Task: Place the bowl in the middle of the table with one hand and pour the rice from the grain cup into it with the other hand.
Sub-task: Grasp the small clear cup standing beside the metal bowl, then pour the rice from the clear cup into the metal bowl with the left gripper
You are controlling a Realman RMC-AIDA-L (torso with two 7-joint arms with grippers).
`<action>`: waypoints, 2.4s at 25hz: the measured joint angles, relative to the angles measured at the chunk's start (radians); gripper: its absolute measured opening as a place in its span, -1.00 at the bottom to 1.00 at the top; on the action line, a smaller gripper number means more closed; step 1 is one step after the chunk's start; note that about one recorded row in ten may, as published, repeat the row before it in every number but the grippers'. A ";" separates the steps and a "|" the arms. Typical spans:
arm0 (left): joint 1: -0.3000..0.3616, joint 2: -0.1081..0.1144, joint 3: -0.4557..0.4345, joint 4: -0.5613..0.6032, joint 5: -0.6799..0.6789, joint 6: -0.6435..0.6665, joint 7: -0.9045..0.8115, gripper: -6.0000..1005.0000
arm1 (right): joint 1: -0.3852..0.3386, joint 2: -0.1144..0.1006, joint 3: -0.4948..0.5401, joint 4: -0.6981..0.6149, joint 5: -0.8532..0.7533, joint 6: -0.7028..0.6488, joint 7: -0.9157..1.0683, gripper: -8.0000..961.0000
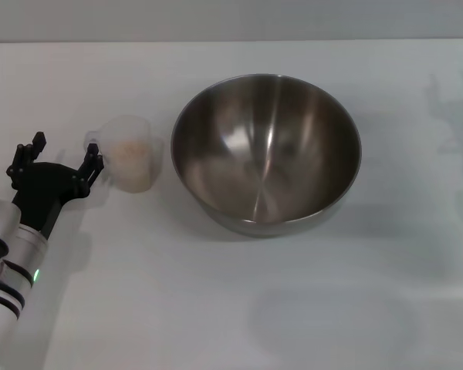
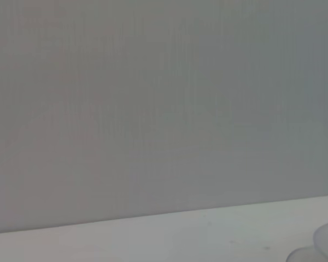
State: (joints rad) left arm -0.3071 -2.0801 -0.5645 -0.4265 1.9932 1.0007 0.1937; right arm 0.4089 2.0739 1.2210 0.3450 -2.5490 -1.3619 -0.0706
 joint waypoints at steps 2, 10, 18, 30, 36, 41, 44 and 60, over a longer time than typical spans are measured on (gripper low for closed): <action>-0.012 0.000 0.000 0.009 -0.005 -0.009 0.000 0.64 | 0.002 0.000 0.000 0.000 0.000 0.002 0.000 0.06; -0.025 0.000 0.005 0.012 -0.012 -0.012 0.005 0.56 | 0.007 0.000 0.000 0.000 0.000 0.006 0.000 0.06; -0.046 0.000 0.007 0.023 -0.013 -0.032 -0.007 -0.04 | 0.010 0.000 0.000 0.000 -0.001 0.008 0.000 0.06; -0.052 0.000 0.008 0.030 -0.006 -0.031 -0.038 -0.65 | 0.010 0.000 0.000 -0.003 -0.001 0.009 0.000 0.06; -0.053 0.001 0.008 0.025 0.045 0.061 -0.010 -0.96 | 0.006 0.000 0.000 -0.003 0.000 0.009 0.000 0.06; -0.077 0.002 0.003 0.012 0.062 0.175 0.176 -0.96 | 0.013 0.002 0.013 -0.027 0.000 0.002 0.000 0.06; -0.094 0.002 0.008 -0.016 0.063 0.239 0.389 -0.96 | 0.013 0.003 0.015 -0.029 0.000 0.001 0.000 0.06; -0.144 0.000 0.125 -0.107 0.192 0.211 1.517 -0.96 | 0.022 0.001 0.015 -0.029 -0.002 0.000 0.006 0.06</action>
State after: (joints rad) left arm -0.4513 -2.0800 -0.4400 -0.5338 2.1856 1.2121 1.7109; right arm 0.4312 2.0744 1.2364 0.3161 -2.5514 -1.3623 -0.0647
